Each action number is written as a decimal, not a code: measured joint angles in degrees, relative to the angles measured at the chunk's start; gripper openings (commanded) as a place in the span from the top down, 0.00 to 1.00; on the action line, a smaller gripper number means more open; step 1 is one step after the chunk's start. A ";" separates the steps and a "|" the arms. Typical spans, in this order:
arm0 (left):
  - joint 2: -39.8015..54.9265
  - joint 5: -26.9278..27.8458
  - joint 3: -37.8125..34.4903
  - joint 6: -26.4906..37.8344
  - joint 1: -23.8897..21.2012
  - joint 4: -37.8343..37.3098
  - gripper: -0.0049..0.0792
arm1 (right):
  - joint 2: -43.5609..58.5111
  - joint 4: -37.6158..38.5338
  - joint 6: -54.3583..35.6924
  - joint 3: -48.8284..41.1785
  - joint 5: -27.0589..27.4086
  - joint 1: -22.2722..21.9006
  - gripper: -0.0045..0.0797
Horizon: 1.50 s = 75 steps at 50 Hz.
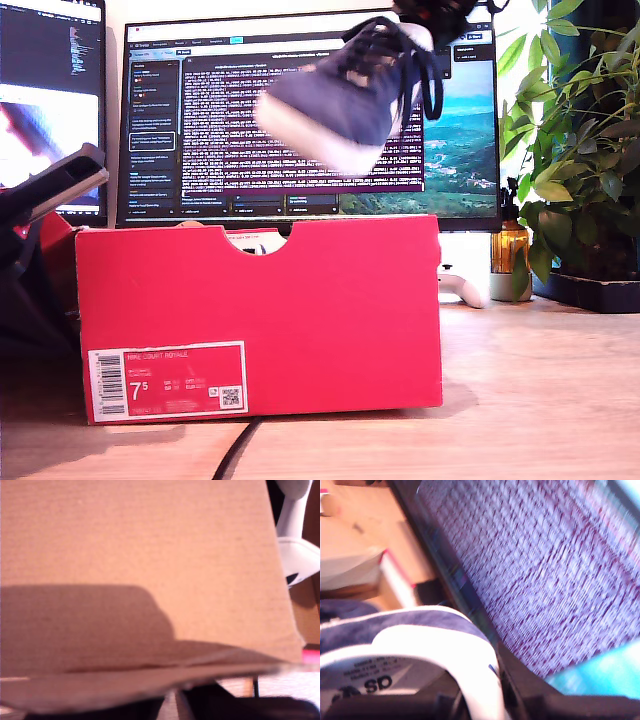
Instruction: Pack the blue shoes by picking the first shoe and placing it inside the red shoebox, left side, then picking and rotating the second shoe and placing it in the shoebox
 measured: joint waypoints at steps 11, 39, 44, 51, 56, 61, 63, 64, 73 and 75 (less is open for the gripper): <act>0.00 0.00 0.00 0.00 0.00 0.00 0.96 | 3.96 3.28 -1.62 0.02 0.70 2.91 0.96; 0.00 0.00 0.00 0.00 0.00 -0.04 0.96 | 11.65 -1.14 -9.75 0.02 1.73 3.93 0.96; 0.00 0.00 0.00 0.00 0.00 -0.02 0.96 | 13.11 -2.12 -9.66 0.02 1.64 4.07 0.96; 0.00 0.00 0.00 0.00 0.00 -0.17 0.96 | 16.46 -4.31 -9.70 0.02 1.75 4.55 0.96; 0.00 0.00 0.00 0.00 0.00 -0.20 0.96 | 17.88 -4.04 -9.70 0.02 1.97 4.68 0.96; 0.00 0.00 0.00 0.00 0.00 -0.20 0.96 | 17.97 -4.15 -9.68 0.15 1.97 4.66 0.96; 0.00 0.00 0.00 0.00 0.00 -0.20 0.96 | 17.97 -4.24 -9.68 0.28 1.95 4.68 0.94; 0.00 0.00 0.00 0.00 0.00 -0.20 0.96 | 17.97 -4.26 -9.70 0.35 1.97 4.74 0.92; 0.00 0.00 0.00 0.00 0.00 -0.20 0.96 | 17.97 -3.85 -9.57 0.42 1.99 5.51 0.68; 0.00 0.00 0.00 0.00 0.00 -0.20 0.96 | 17.97 -4.15 -9.53 0.42 2.14 5.84 0.67</act>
